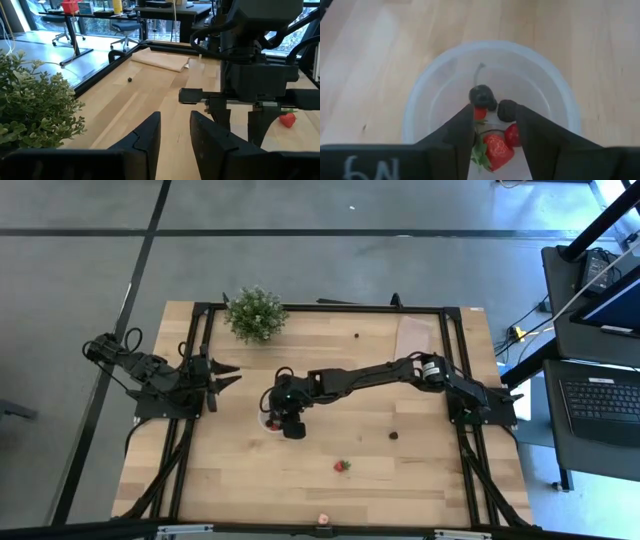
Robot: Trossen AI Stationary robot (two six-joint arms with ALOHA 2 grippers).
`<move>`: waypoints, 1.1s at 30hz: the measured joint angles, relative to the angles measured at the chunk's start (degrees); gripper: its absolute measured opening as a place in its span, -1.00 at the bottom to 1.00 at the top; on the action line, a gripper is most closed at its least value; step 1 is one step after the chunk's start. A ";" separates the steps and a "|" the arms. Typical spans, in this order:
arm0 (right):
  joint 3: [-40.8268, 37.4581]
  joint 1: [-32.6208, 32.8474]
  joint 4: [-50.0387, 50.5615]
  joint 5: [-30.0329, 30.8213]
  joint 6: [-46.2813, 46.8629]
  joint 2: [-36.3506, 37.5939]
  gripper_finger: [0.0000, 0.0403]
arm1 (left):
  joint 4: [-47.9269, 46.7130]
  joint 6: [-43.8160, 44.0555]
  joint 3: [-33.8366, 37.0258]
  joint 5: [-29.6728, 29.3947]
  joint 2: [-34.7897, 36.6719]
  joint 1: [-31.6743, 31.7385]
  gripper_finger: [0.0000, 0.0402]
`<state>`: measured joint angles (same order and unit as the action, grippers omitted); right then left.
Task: Pick and placing Produce into tupperware
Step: Put the blackberry into the container
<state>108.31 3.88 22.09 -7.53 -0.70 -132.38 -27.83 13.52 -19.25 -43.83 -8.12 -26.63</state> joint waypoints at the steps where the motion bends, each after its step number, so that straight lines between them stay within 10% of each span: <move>1: 0.00 0.00 0.00 -0.05 -0.78 0.00 -0.25 | 0.00 0.00 0.00 0.00 0.00 0.00 -0.52; 16: 5.11 -0.29 2.20 -3.08 -2.56 0.02 0.35 | 0.00 -0.06 0.00 -0.02 0.00 -0.01 -0.65; 26: 26.87 -1.54 29.46 2.86 -9.57 0.35 0.41 | 0.01 -0.05 0.00 -0.01 0.00 -0.01 -0.74; 33: 20.26 -1.43 38.23 3.42 -9.23 8.20 0.40 | -0.12 -0.11 0.00 0.00 0.00 -0.02 -0.80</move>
<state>128.57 2.45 60.31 -4.11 -9.92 -124.18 -27.95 13.41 -19.25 -43.83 -8.12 -26.65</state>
